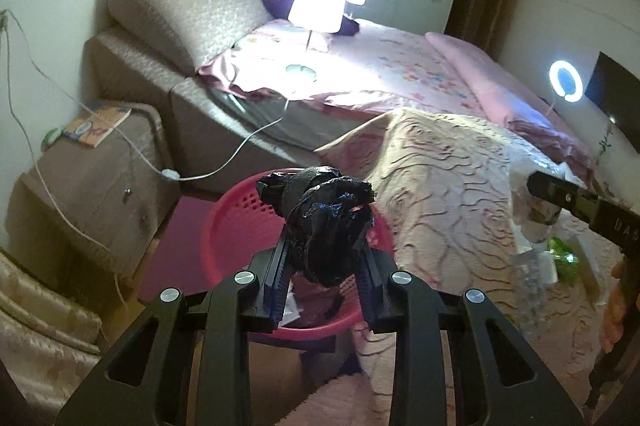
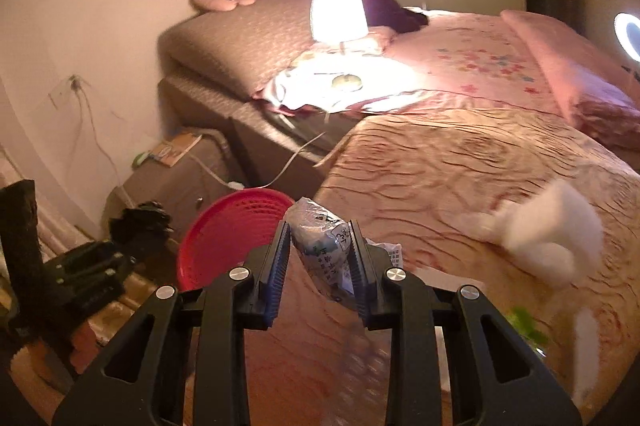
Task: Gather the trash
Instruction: 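Carry the black bag and clear wrapper over the red wastebasket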
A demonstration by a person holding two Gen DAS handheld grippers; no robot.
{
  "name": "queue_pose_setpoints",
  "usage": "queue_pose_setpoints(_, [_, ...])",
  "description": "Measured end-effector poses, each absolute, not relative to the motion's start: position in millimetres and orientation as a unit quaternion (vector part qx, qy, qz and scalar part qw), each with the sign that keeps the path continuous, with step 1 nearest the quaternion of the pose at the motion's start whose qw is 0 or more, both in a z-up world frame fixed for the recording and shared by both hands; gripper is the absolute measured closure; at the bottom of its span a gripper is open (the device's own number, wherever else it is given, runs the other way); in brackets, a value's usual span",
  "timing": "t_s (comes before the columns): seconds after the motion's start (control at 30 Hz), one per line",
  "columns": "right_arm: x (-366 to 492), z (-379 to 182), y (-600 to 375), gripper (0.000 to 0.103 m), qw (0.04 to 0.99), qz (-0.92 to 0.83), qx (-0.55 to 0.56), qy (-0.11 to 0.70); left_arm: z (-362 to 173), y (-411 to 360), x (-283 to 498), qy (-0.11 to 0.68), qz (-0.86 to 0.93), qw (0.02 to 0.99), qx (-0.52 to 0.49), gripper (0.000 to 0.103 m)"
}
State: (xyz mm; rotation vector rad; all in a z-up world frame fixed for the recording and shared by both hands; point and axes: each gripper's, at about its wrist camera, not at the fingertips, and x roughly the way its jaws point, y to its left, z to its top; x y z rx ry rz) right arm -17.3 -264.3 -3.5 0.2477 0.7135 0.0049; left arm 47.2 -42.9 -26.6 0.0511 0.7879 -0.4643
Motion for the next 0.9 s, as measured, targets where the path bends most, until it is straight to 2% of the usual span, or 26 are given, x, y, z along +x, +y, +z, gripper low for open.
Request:
queue_pose_setpoints(0.33, [48,-25,-210,0.075,0.918,0.048,0.103,0.379,-51,-31,78,0.405,-0.195,0.893,0.022,0.076])
queue_pose_setpoints(0.73, [88,-42,-187,0.074,0.909,0.060,0.111,0.398,-70,-34,97,0.426,-0.184,0.886,0.026,0.075])
queue_pose_setpoints(0.8, [91,-45,-187,0.072,0.907,0.062,0.119,0.400,-73,-34,99,0.430,-0.186,0.883,0.024,0.072])
queue_pose_setpoints(0.83, [92,-46,-186,0.067,0.906,0.062,0.122,0.402,-74,-34,100,0.433,-0.186,0.882,0.023,0.070])
queue_pose_setpoints(0.9, [92,-47,-186,0.059,0.906,0.060,0.127,0.399,-75,-32,101,0.433,-0.184,0.882,0.022,0.058])
